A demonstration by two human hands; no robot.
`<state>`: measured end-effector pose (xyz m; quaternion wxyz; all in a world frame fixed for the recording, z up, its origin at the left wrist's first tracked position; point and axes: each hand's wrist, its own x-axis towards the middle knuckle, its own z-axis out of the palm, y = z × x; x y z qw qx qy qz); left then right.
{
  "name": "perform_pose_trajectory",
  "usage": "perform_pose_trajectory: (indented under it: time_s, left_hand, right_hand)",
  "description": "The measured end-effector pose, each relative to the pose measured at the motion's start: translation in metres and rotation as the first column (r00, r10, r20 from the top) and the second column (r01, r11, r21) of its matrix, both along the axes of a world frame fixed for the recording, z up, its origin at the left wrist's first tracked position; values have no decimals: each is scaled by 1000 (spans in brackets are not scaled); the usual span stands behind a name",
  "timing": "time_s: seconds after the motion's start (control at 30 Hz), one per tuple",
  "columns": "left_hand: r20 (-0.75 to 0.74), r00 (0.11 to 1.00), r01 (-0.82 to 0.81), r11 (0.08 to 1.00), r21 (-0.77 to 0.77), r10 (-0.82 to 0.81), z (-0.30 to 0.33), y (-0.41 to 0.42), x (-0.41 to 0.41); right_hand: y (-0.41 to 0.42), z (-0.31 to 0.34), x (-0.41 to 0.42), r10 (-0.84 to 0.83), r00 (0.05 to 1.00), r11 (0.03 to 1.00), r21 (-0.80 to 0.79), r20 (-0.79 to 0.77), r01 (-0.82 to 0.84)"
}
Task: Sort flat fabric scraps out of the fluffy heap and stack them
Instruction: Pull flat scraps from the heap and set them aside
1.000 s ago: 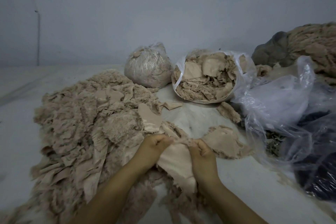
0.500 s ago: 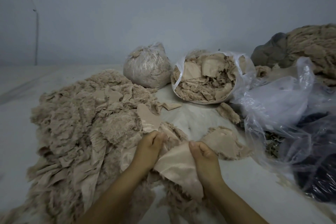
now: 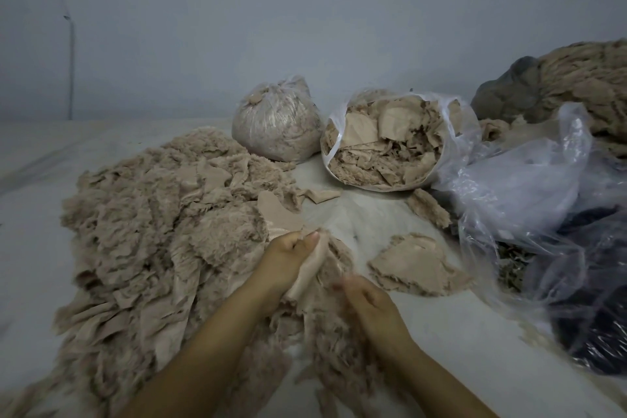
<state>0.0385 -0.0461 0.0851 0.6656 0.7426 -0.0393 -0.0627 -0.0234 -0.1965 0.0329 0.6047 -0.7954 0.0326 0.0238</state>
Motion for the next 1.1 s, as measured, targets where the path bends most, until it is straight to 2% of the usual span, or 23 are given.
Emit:
perform_pose_trajectory:
  time_s: [0.07, 0.13, 0.27, 0.3, 0.4, 0.5, 0.53, 0.67, 0.73, 0.8, 0.87, 0.97, 1.03, 1.1]
  left_hand:
    - [-10, 999, 39, 999, -9, -39, -2, -4, -2]
    - [-7, 999, 36, 999, -19, -36, -3, -4, -2]
    - [37, 993, -102, 986, -129, 108, 11, 8, 5]
    - [43, 991, -121, 985, -125, 127, 13, 12, 7]
    - [60, 997, -42, 998, -51, 45, 14, 9, 5]
    - [67, 997, 54, 996, -74, -49, 12, -9, -4]
    - [85, 996, 30, 996, -80, -23, 12, -11, -3]
    - [154, 945, -268, 952, -150, 290, 29, 11, 14]
    - [237, 942, -234, 971, -44, 237, 35, 23, 18]
    - [252, 959, -140, 990, 31, 128, 35, 18, 15]
    - [215, 975, -64, 998, 21, 58, 31, 7, 9]
    - [146, 989, 35, 998, -56, -27, 20, -4, 3]
    - [164, 986, 28, 999, -42, -20, 14, -5, 3]
    - [228, 973, -42, 999, 4, 40, 10, -3, 5]
  right_hand:
    - [5, 3, 0, 160, 986, 974, 167, -48, -150]
    - [6, 2, -2, 244, 967, 926, 315, -79, -208]
    - [1, -5, -8, 166, 979, 962, 237, -117, -135]
    - [0, -4, -9, 130, 985, 961, 260, -114, -97]
    - [6, 4, -5, 85, 993, 892, 451, -86, -37]
    - [19, 16, -2, 195, 974, 790, 607, -113, -88]
    - [22, 16, -2, 214, 969, 790, 605, -120, -99]
    - [13, 3, -9, 201, 972, 886, 446, -124, -127]
    - [5, 3, -14, 281, 949, 906, 367, -145, -212]
    - [2, 10, -13, 341, 924, 921, 256, -174, -292]
    - [5, 16, -2, 254, 956, 930, 308, -147, -200]
    - [10, 27, 9, 178, 978, 817, 570, -107, -86]
    - [8, 30, 12, 81, 993, 743, 670, -85, -4]
    - [1, 29, 14, -72, 995, 753, 652, -63, 95]
